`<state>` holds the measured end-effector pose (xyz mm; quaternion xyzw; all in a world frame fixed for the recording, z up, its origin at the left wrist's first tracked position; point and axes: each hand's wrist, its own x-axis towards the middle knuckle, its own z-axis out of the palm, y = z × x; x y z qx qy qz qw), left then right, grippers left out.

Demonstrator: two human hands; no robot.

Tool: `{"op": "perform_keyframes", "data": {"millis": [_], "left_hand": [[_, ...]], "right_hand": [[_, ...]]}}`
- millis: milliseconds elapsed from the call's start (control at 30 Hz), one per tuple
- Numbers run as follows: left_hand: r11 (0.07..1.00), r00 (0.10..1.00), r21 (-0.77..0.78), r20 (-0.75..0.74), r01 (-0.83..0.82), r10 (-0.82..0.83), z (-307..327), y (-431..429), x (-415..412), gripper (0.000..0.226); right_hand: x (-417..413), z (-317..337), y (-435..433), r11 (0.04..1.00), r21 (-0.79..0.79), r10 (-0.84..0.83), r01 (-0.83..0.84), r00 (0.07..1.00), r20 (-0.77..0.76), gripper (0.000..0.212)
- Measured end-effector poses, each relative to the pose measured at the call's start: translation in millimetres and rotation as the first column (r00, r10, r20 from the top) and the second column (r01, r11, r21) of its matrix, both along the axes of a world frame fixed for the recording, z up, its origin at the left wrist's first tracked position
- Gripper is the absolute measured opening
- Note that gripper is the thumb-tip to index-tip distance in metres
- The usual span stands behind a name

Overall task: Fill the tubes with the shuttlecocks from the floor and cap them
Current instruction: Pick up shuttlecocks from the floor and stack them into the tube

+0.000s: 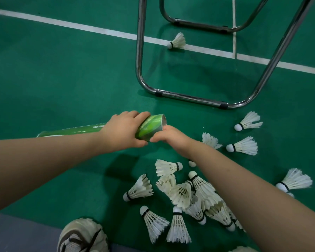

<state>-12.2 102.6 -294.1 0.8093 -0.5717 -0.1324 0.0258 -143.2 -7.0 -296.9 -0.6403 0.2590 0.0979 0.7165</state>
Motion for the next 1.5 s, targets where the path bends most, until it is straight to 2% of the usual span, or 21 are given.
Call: {"op": "perform_keyframes", "data": {"millis": [100,167,267,367,400,433,467,500,533,567,600,633,700,867,967,1067,1167,1233,1367,1433,1500], "left_hand": [[1.0,1.0,0.009,0.003,0.017,-0.017,0,5,-1,0.081],[1.0,1.0,-0.004,-0.002,0.005,-0.005,3,5,2,0.08],[0.999,0.999,-0.03,-0.021,-0.037,0.036,9,3,8,0.08],[0.998,0.998,-0.034,-0.025,-0.061,0.06,12,7,15,0.081],[0.998,0.998,-0.03,-0.024,-0.063,0.062,12,10,17,0.08],[0.998,0.998,-0.025,-0.022,-0.064,0.063,12,13,18,0.08],[0.998,0.998,-0.019,-0.019,-0.065,0.064,12,15,20,0.08],[0.998,0.998,-0.015,-0.018,-0.065,0.064,12,17,21,0.081],[0.998,0.998,-0.014,-0.019,-0.065,0.064,12,19,22,0.081],[0.998,0.998,-0.017,-0.021,-0.066,0.066,12,20,23,0.081],[0.997,0.997,-0.022,-0.023,-0.069,0.068,12,20,24,0.081],[0.997,0.997,-0.023,-0.024,-0.071,0.07,12,21,24,0.081],[0.997,0.997,-0.025,-0.024,-0.074,0.073,13,21,24,0.081],[0.998,0.998,-0.031,-0.023,-0.063,0.062,13,25,22,0.08],[0.998,0.999,-0.034,-0.014,-0.053,0.052,12,24,21,0.079],[0.998,0.998,-0.035,-0.016,-0.057,0.057,11,24,21,0.08],[0.997,0.998,-0.037,-0.015,-0.062,0.062,11,23,24,0.08],[0.996,0.997,-0.044,-0.019,-0.082,0.081,13,22,27,0.081],[0.994,0.995,-0.038,-0.023,-0.102,0.101,16,23,31,0.081],[0.995,0.995,-0.019,-0.018,-0.097,0.097,14,25,30,0.081],[0.996,0.996,-0.01,-0.015,-0.09,0.09,13,25,29,0.081]], "right_hand": [[1,-1,8,1.0,0.01,-0.02,0.02,1.0,-0.01,0.035],[2,-1,14,0.98,-0.045,-0.189,0.192,0.98,0.066,0.018],[-2,-7,15,0.855,-0.211,-0.409,0.474,0.866,0.286,0.012],[-16,-13,12,0.748,-0.359,-0.436,0.559,0.821,0.369,0.006],[-22,-15,9,0.729,-0.432,-0.402,0.53,0.843,0.357,0.009],[-28,-19,6,0.716,-0.552,-0.308,0.427,0.903,0.3,0.016],[-33,-22,3,0.694,-0.683,-0.156,0.23,0.973,0.168,0.027],[-38,-26,0,0.657,-0.753,0.017,-0.033,0.999,-0.028,0.042],[-41,-32,0,0.59,-0.748,0.182,-0.304,0.953,-0.244,0.06],[-42,-36,0,0.49,-0.703,0.304,-0.516,0.857,-0.417,0.075],[-43,-40,1,0.374,-0.668,0.377,-0.643,0.764,-0.524,0.083],[-43,-43,3,0.273,-0.659,0.416,-0.701,0.704,-0.576,0.086],[-42,-48,9,0.152,-0.686,0.453,-0.712,0.667,-0.592,0.085],[-35,-61,21,0.021,-0.73,0.48,-0.683,0.648,-0.592,0.074],[-31,-64,21,0.07,-0.77,0.454,-0.634,0.708,-0.541,0.069],[-32,-61,15,0.229,-0.826,0.407,-0.515,0.822,-0.399,0.073],[-39,-53,7,0.409,-0.855,0.254,-0.319,0.94,-0.228,0.077],[-44,-48,0,0.449,-0.872,0.139,-0.197,0.979,-0.15,0.076],[-48,-39,-10,0.465,-0.882,-0.036,0.073,0.997,0.064,0.071],[-44,-31,-11,0.486,-0.837,-0.146,0.252,0.968,0.206,0.068],[-35,-20,-10,0.547,-0.721,-0.313,0.426,0.903,0.296,0.067]]}}
